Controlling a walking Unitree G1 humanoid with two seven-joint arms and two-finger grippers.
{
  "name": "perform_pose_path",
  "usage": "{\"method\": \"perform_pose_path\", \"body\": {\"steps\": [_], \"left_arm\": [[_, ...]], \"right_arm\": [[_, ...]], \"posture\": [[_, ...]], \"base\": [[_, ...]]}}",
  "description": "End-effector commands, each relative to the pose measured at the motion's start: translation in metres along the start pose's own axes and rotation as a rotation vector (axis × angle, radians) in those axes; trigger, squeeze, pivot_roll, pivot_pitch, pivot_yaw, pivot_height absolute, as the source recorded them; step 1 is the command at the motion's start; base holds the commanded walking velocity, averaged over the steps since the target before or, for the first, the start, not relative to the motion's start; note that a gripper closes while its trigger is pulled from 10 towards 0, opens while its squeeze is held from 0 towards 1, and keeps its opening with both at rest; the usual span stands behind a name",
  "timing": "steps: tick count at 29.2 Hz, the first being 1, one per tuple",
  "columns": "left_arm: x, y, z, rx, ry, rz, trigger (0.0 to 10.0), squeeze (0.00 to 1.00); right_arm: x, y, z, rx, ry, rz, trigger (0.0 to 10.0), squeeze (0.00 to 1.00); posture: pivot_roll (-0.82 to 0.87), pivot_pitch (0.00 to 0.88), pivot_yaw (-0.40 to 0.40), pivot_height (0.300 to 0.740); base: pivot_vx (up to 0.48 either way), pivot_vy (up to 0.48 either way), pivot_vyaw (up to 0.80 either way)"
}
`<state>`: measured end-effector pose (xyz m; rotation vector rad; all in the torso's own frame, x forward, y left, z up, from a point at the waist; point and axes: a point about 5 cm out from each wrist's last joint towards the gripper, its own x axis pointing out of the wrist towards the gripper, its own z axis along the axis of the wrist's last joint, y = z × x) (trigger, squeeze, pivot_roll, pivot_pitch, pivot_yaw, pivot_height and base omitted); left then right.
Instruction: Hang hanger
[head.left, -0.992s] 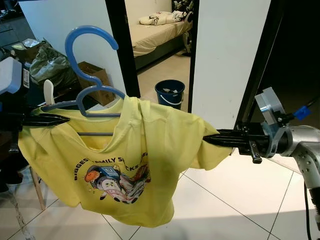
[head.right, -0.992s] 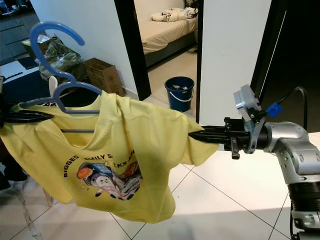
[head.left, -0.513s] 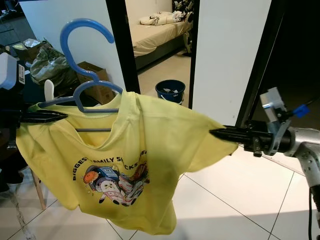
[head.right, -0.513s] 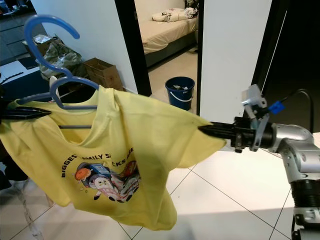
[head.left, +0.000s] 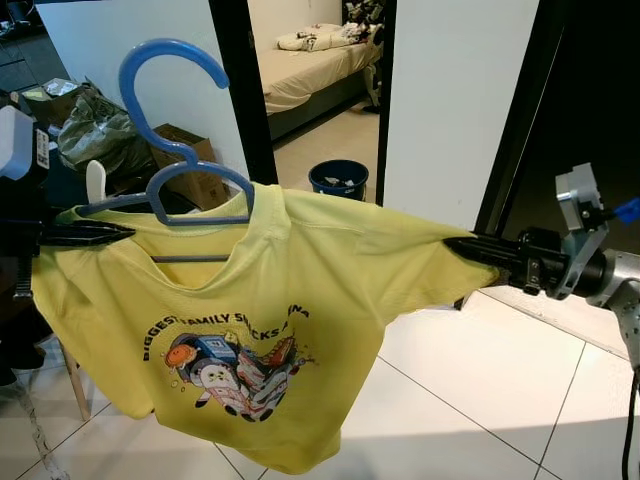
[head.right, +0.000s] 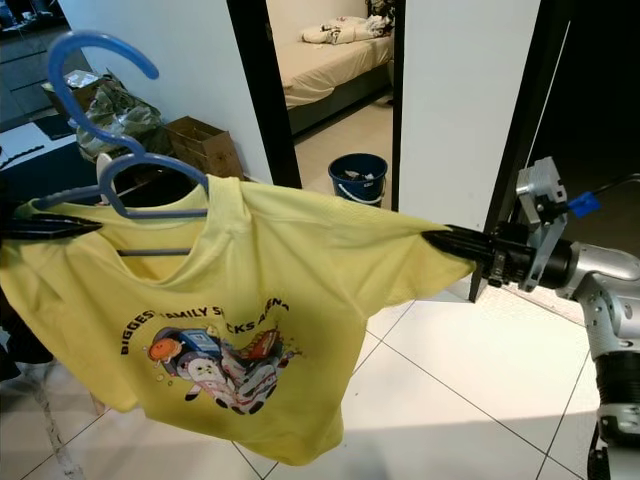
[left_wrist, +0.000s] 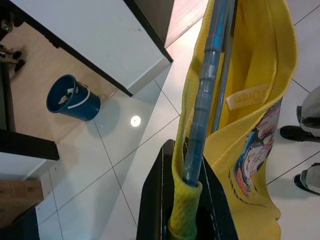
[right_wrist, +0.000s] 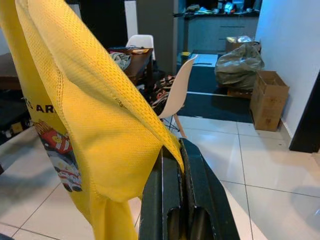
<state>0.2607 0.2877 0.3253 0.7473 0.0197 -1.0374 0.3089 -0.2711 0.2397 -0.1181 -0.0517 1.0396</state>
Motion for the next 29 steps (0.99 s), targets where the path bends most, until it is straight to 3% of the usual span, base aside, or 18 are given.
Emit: {"method": "perform_pose_path", "body": {"steps": [1, 16, 28, 29], "left_arm": [[-0.013, 0.003, 0.003, 0.017, 0.031, 0.032, 10.0, 0.0], [-0.016, 0.001, 0.0, 0.005, 0.027, 0.061, 10.0, 0.0], [-0.008, -0.004, -0.007, -0.016, -0.008, 0.059, 10.0, 0.0], [-0.003, -0.007, -0.009, -0.031, -0.026, 0.048, 10.0, 0.0]], "right_arm": [[0.001, -0.002, 0.002, -0.019, 0.001, -0.007, 0.0, 0.0], [-0.004, -0.009, -0.009, -0.004, 0.035, -0.068, 0.0, 0.0], [0.0, -0.009, -0.021, 0.008, 0.062, -0.083, 0.0, 0.0], [0.006, -0.008, -0.026, 0.026, 0.064, -0.107, 10.0, 0.0]], "posture": [[0.0, 0.0, 0.074, 0.74], [0.0, 0.0, 0.07, 0.74], [-0.01, 0.0, 0.07, 0.74], [-0.01, 0.0, 0.07, 0.74]], "base": [[0.0, 0.0, 0.0], [0.0, 0.0, 0.0], [0.0, 0.0, 0.0], [0.0, 0.0, 0.0]]}}
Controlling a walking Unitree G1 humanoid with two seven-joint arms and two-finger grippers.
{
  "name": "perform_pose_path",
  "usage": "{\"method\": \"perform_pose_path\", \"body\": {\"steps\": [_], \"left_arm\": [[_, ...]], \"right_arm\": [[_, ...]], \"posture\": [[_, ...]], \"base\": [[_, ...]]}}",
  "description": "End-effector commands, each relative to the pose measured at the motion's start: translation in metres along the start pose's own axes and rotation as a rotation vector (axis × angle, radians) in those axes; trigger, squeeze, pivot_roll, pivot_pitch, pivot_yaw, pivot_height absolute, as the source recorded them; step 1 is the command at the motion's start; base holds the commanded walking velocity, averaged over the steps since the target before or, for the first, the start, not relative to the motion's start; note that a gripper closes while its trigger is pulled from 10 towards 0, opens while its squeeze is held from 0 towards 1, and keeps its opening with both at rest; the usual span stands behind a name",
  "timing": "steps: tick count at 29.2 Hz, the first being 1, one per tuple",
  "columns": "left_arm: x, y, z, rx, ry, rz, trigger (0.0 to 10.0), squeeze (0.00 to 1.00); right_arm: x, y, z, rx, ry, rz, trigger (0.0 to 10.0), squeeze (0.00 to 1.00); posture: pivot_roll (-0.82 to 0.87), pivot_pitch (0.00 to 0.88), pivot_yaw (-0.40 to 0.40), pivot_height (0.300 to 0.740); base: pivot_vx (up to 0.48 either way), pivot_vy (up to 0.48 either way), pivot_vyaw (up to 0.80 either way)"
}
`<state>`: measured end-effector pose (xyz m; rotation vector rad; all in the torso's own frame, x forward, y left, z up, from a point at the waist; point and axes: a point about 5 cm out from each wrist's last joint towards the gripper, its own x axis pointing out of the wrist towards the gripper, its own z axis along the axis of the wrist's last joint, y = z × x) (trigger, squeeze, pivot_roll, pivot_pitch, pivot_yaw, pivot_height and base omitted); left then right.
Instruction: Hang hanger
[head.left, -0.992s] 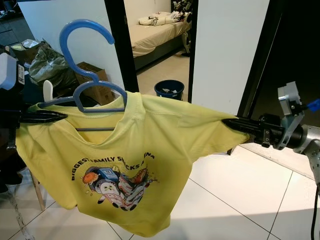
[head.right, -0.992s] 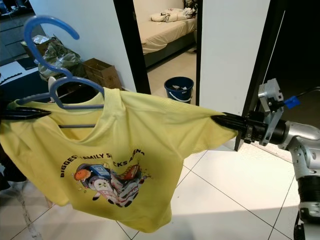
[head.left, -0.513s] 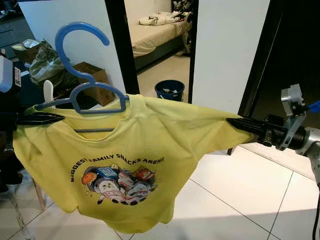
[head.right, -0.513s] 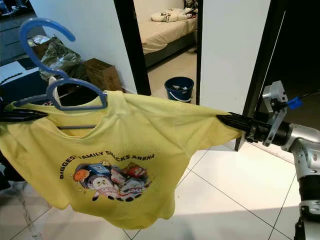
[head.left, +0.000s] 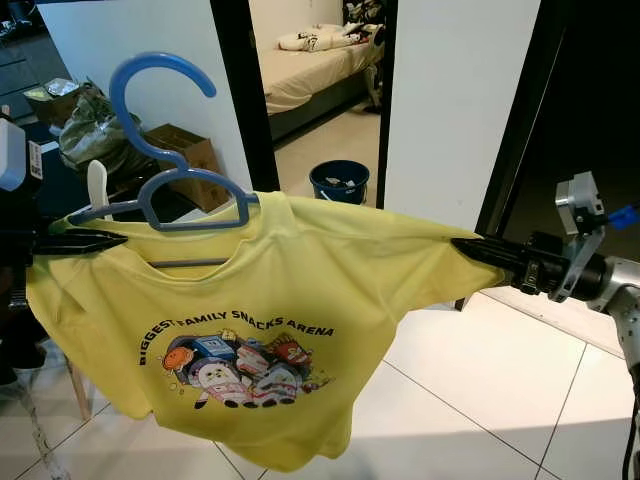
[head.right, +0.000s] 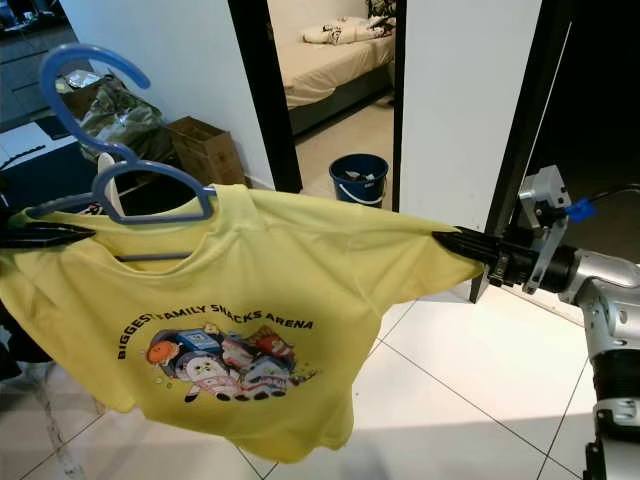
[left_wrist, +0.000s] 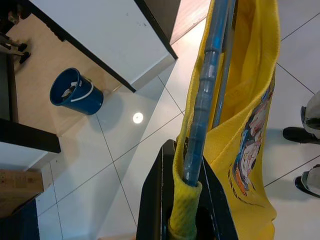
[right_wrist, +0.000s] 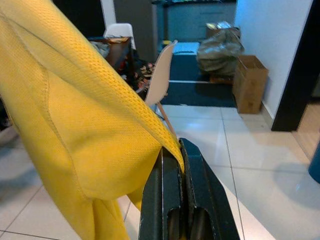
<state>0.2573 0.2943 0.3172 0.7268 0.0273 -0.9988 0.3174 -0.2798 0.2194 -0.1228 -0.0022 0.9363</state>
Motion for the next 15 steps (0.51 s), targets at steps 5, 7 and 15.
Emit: {"method": "perform_pose_path", "body": {"steps": [5, 7, 15], "left_arm": [[0.009, -0.007, -0.004, -0.027, -0.056, -0.004, 10.0, 0.0], [0.013, -0.01, -0.007, -0.044, -0.069, -0.008, 10.0, 0.0], [0.042, -0.032, -0.042, -0.176, -0.094, 0.019, 10.0, 0.0]], "right_arm": [[0.016, 0.003, -0.006, 0.042, -0.01, -0.016, 10.0, 0.89], [0.018, 0.004, -0.008, 0.049, -0.018, -0.022, 10.0, 1.0], [0.024, -0.001, -0.02, 0.114, -0.082, -0.152, 10.0, 1.0]], "posture": [[-0.01, 0.0, 0.071, 0.74], [-0.01, 0.0, 0.074, 0.74], [-0.02, 0.0, 0.077, 0.74]], "base": [[0.0, 0.0, 0.0], [0.0, 0.0, 0.0], [0.0, 0.0, 0.0]]}}
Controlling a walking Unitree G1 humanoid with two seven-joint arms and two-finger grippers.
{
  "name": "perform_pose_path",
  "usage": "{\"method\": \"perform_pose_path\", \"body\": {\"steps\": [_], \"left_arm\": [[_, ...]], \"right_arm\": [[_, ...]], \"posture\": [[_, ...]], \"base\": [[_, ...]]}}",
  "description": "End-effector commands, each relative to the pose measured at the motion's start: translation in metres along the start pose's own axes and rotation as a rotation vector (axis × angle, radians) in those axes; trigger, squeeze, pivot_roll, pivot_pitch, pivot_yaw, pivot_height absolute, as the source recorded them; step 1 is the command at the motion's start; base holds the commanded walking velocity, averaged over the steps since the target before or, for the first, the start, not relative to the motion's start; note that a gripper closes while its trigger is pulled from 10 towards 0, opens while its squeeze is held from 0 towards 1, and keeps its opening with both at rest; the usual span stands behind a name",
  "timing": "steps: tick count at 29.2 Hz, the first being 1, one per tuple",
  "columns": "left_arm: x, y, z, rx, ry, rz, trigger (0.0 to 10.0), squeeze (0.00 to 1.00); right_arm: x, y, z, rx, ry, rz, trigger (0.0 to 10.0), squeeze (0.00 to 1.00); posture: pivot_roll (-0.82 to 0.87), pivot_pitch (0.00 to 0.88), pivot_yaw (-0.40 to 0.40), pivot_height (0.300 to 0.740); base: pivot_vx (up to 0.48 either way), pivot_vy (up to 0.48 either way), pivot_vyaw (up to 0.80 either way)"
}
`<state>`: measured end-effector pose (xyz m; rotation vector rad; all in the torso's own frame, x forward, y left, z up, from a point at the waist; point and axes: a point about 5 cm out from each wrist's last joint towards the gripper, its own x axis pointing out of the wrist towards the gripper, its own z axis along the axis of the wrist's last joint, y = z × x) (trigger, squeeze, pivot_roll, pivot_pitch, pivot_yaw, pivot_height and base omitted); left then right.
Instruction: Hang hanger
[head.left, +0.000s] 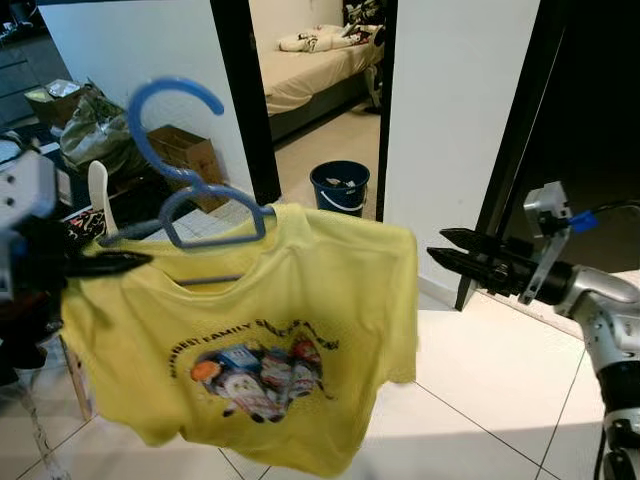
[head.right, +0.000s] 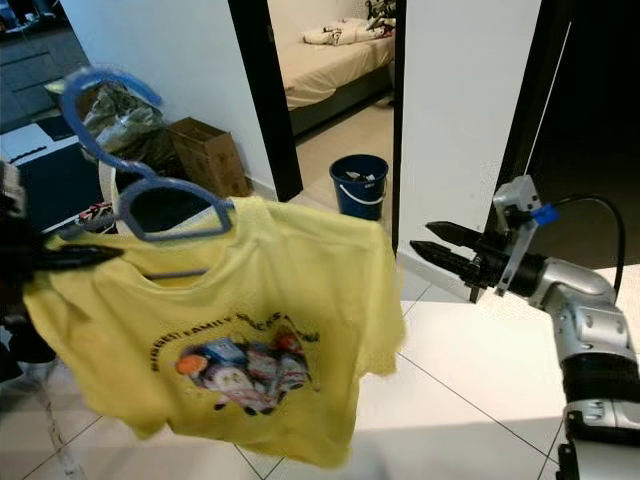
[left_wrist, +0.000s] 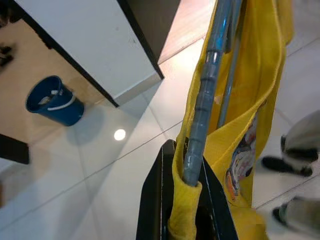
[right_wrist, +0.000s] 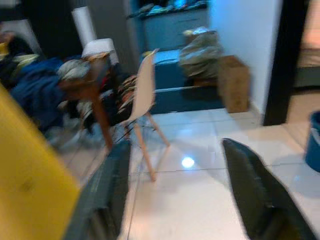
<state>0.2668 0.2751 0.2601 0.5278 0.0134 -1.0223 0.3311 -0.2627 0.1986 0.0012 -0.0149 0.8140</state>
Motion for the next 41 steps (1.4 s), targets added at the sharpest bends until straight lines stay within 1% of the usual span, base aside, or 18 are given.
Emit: {"method": "perform_pose_path", "body": {"steps": [1, 3, 4, 6, 8, 11, 13, 16, 18, 20, 21, 24, 27, 28, 30, 31, 34, 41], "left_arm": [[0.006, -0.003, -0.013, -0.039, 0.012, 0.036, 10.0, 0.0], [0.016, -0.009, -0.032, -0.093, 0.034, 0.099, 10.0, 0.0], [0.016, -0.009, -0.032, -0.093, 0.034, 0.099, 10.0, 0.0], [0.025, -0.012, -0.046, -0.146, 0.043, 0.184, 10.0, 0.0], [0.026, -0.013, -0.047, -0.149, 0.043, 0.19, 10.0, 0.0], [0.055, -0.032, -0.074, -0.284, 0.026, 0.287, 10.0, 0.0], [0.062, -0.037, -0.079, -0.326, 0.015, 0.321, 10.0, 0.0], [0.067, -0.039, -0.082, -0.36, 0.005, 0.354, 10.0, 0.0], [0.085, -0.056, -0.096, -0.415, 0.03, 0.448, 10.0, 0.0], [0.097, -0.065, -0.103, -0.443, 0.053, 0.532, 10.0, 0.0], [0.1, -0.068, -0.106, -0.46, 0.065, 0.583, 10.0, 0.0], [0.104, -0.071, -0.109, -0.483, 0.082, 0.651, 10.0, 0.0], [0.114, -0.083, -0.107, -0.529, 0.053, 0.732, 10.0, 0.0], [0.114, -0.083, -0.107, -0.529, 0.053, 0.732, 10.0, 0.0], [0.12, -0.091, -0.11, -0.523, 0.073, 0.765, 10.0, 0.0], [0.12, -0.091, -0.11, -0.523, 0.073, 0.765, 10.0, 0.0], [0.112, -0.092, -0.118, -0.653, 0.03, 0.848, 10.0, 0.0], [0.106, -0.094, -0.122, -0.678, 0.012, 0.907, 10.0, 0.0]], "right_arm": [[0.0, -0.005, -0.004, 0.022, -0.027, -0.078, 10.0, 1.0], [-0.009, -0.018, -0.018, 0.06, -0.007, -0.269, 10.0, 1.0], [-0.009, -0.018, -0.018, 0.06, -0.007, -0.269, 10.0, 1.0], [-0.017, -0.028, -0.03, 0.089, 0.027, -0.443, 10.0, 1.0], [-0.017, -0.029, -0.03, 0.09, 0.03, -0.452, 10.0, 1.0], [-0.023, -0.028, -0.056, 0.174, 0.046, -0.604, 10.0, 1.0], [-0.023, -0.026, -0.061, 0.182, 0.047, -0.625, 10.0, 1.0], [-0.021, -0.025, -0.064, 0.176, 0.048, -0.632, 10.0, 1.0], [-0.012, -0.012, -0.08, 0.174, 0.092, -0.643, 10.0, 1.0], [-0.005, -0.002, -0.089, 0.179, 0.104, -0.648, 10.0, 1.0], [-0.003, 0.001, -0.091, 0.176, 0.102, -0.664, 10.0, 0.0], [0.0, 0.005, -0.092, 0.168, 0.1, -0.692, 10.0, 0.0], [0.003, 0.011, -0.098, 0.225, 0.123, -0.706, 10.0, 0.0], [0.003, 0.011, -0.098, 0.225, 0.123, -0.706, 10.0, 0.0], [0.004, 0.018, -0.101, 0.218, 0.11, -0.696, 10.0, 0.0], [0.004, 0.018, -0.101, 0.218, 0.11, -0.696, 10.0, 0.0], [-0.004, 0.02, -0.103, 0.246, 0.07, -0.733, 10.0, 0.0], [-0.008, 0.023, -0.104, 0.244, 0.063, -0.765, 10.0, 0.0]], "posture": [[-0.02, 0.0, 0.077, 0.74], [-0.03, 0.0, 0.079, 0.74], [-0.03, 0.0, 0.079, 0.74], [-0.03, 0.0, 0.082, 0.74], [-0.03, 0.0, 0.082, 0.74], [-0.04, 0.0, 0.083, 0.74], [-0.04, 0.0, 0.086, 0.74], [-0.04, 0.0, 0.086, 0.74], [-0.06, 0.0, 0.08, 0.74], [-0.06, 0.0, 0.077, 0.74], [-0.06, 0.0, 0.076, 0.74], [-0.06, 0.0, 0.075, 0.74], [-0.08, 0.0, 0.078, 0.74], [-0.08, 0.0, 0.078, 0.74], [-0.09, 0.0, 0.078, 0.74], [-0.09, 0.0, 0.078, 0.74], [-0.09, 0.0, 0.079, 0.74], [-0.09, 0.0, 0.081, 0.74]], "base": [[0.0, 0.0, 0.0], [0.0, 0.0, 0.0], [0.0, 0.0, 0.0], [0.0, 0.0, 0.0], [0.0, 0.0, 0.0], [0.0, 0.0, 0.0], [0.0, 0.0, 0.0], [0.0, 0.0, 0.0], [0.0, 0.0, 0.0], [0.0, 0.0, 0.0], [0.0, 0.0, 0.0], [0.0, 0.0, 0.0], [0.0, 0.0, 0.0], [0.0, 0.0, 0.0], [0.0, 0.0, -0.8], [0.0, 0.0, -0.8], [0.0, 0.0, -0.8], [0.0, 0.0, -0.8]]}}
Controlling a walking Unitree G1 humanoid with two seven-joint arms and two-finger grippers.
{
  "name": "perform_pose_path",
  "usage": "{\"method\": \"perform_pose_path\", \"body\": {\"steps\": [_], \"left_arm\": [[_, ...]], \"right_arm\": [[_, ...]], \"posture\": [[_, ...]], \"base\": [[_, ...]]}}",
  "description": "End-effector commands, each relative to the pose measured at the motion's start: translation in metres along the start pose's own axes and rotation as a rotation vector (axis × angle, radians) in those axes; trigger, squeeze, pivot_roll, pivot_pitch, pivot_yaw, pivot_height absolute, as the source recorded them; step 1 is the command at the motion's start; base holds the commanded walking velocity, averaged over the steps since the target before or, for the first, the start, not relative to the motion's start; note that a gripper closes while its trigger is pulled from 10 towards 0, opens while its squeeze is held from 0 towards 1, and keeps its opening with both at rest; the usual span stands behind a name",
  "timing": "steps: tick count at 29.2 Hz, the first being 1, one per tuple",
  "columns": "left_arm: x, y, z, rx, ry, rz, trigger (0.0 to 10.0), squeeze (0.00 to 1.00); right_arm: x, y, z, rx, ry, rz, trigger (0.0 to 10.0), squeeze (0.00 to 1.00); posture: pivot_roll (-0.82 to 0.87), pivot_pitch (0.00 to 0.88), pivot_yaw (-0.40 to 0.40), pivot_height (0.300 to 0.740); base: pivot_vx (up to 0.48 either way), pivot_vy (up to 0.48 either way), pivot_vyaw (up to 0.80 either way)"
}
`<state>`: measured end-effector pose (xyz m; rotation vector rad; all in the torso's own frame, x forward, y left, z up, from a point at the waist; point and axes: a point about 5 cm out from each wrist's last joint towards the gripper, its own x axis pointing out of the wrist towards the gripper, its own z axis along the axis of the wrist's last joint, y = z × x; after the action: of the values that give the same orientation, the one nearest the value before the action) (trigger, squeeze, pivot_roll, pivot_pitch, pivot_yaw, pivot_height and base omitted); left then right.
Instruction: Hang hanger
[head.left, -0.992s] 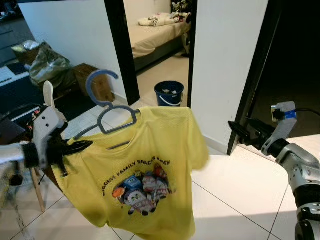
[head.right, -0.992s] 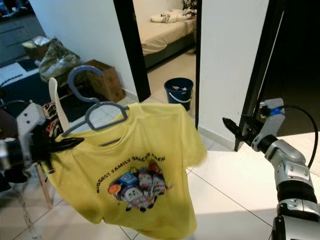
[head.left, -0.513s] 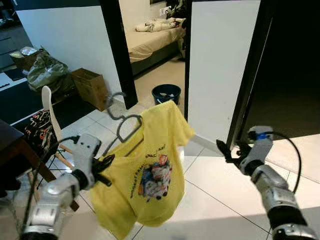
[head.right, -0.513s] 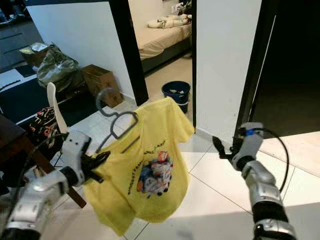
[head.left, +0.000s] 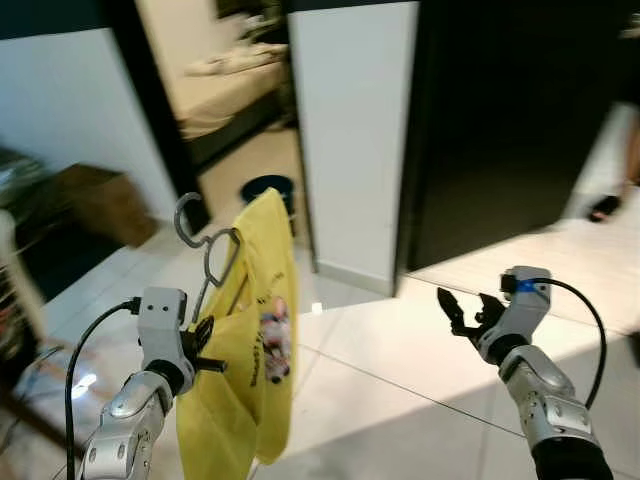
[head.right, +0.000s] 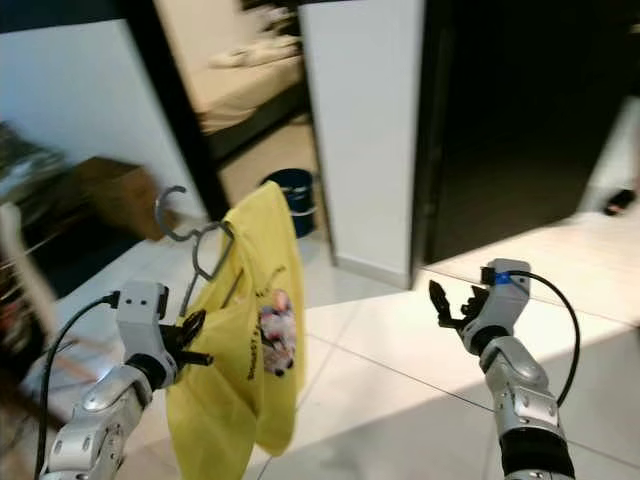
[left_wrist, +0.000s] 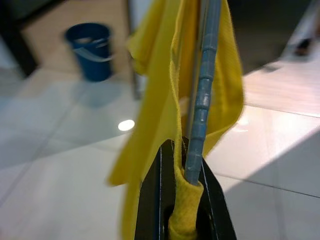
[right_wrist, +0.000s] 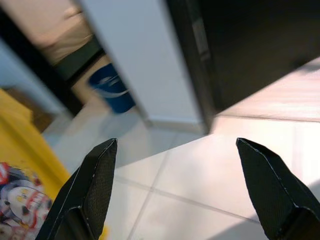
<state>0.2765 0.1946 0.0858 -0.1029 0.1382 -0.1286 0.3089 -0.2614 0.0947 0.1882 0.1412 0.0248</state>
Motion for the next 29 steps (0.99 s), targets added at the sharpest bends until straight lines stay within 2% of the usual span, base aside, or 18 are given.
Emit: {"method": "perform_pose_path", "body": {"steps": [1, 8, 10, 15, 19, 24, 27, 29], "left_arm": [[-0.003, 0.008, 0.003, 0.0, -0.025, 0.046, 10.0, 0.0], [-0.009, 0.006, 0.004, 0.047, -0.026, 0.066, 10.0, 0.0], [-0.012, 0.004, 0.003, 0.061, -0.013, 0.063, 10.0, 0.0], [-0.017, 0.001, 0.0, 0.042, -0.003, 0.061, 10.0, 0.0], [-0.025, -0.003, -0.001, 0.022, -0.004, 0.071, 10.0, 0.0], [-0.03, 0.0, 0.0, 0.037, -0.024, 0.125, 10.0, 0.0], [-0.033, 0.009, 0.003, 0.04, -0.042, 0.24, 10.0, 0.0], [-0.035, 0.011, 0.003, 0.045, -0.041, 0.267, 10.0, 0.0]], "right_arm": [[0.001, 0.01, -0.001, 0.012, 0.0, 0.021, 10.0, 0.0], [-0.004, 0.011, -0.001, 0.007, -0.001, 0.018, 10.0, 0.0], [-0.007, 0.012, -0.002, 0.007, -0.002, 0.018, 10.0, 0.0], [-0.01, 0.012, -0.003, 0.009, 0.0, 0.017, 10.0, 0.0], [-0.015, 0.012, -0.003, 0.012, 0.002, 0.016, 10.0, 0.0], [-0.02, 0.013, -0.003, 0.012, 0.004, 0.018, 10.0, 0.0], [-0.022, 0.014, -0.003, 0.007, 0.009, 0.018, 10.0, 0.0], [-0.023, 0.014, -0.003, 0.004, 0.01, 0.019, 10.0, 0.0]], "posture": [[-0.09, 0.0, 0.081, 0.74], [-0.09, 0.0, 0.085, 0.74], [-0.09, 0.0, 0.084, 0.74], [-0.1, 0.0, 0.086, 0.74], [-0.09, 0.0, 0.081, 0.74], [-0.09, 0.0, 0.08, 0.74], [-0.1, 0.0, 0.084, 0.74], [-0.1, 0.0, 0.084, 0.74]], "base": [[0.0, 0.0, -0.8], [0.0, 0.0, -0.8], [0.0, 0.0, 0.0], [0.0, 0.0, 0.0], [0.0, 0.0, -0.8], [0.0, 0.0, -0.8], [0.0, 0.0, -0.8], [0.0, 0.0, -0.8]]}}
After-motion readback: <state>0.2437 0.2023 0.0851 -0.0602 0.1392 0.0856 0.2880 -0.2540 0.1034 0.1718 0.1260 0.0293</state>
